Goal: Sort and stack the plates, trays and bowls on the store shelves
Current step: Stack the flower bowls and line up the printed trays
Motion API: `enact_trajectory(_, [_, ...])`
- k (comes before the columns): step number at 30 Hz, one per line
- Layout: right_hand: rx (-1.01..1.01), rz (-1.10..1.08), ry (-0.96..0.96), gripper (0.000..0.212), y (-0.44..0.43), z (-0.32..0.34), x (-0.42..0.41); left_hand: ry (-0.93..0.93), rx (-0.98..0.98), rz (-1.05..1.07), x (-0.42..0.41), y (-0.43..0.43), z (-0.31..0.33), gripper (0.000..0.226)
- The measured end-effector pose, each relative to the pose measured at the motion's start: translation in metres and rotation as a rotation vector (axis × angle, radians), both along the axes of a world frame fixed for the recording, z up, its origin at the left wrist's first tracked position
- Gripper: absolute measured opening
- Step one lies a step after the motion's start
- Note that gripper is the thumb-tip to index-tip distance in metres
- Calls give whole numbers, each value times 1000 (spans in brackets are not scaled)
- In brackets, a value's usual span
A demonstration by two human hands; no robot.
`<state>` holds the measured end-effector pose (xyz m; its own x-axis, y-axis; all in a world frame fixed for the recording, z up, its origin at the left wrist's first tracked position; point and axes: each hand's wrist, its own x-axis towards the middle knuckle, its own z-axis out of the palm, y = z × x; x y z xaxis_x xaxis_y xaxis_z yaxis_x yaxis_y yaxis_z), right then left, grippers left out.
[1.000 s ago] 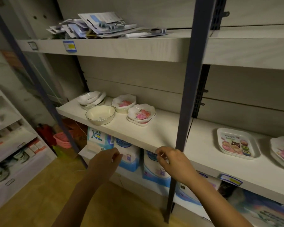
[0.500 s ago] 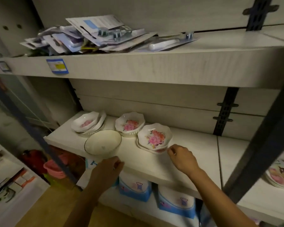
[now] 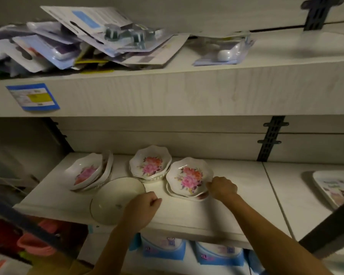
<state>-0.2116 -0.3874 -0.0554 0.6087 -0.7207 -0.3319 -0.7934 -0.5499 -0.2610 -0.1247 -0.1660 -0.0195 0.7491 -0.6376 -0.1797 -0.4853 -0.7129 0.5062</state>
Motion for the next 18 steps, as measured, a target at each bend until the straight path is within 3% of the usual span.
enact_trajectory(6, [30,-109,-90,34,-2,20,-12,87,70,-54,24,-12,-5,32])
enact_trajectory(12, [40,-213,-260,37,1,42,-79,188,119,-10,38,-38,-22,40])
enact_trajectory(18, [63,-392,-359,37,32,51,-124,90,244,-36,48,-67,-39,50])
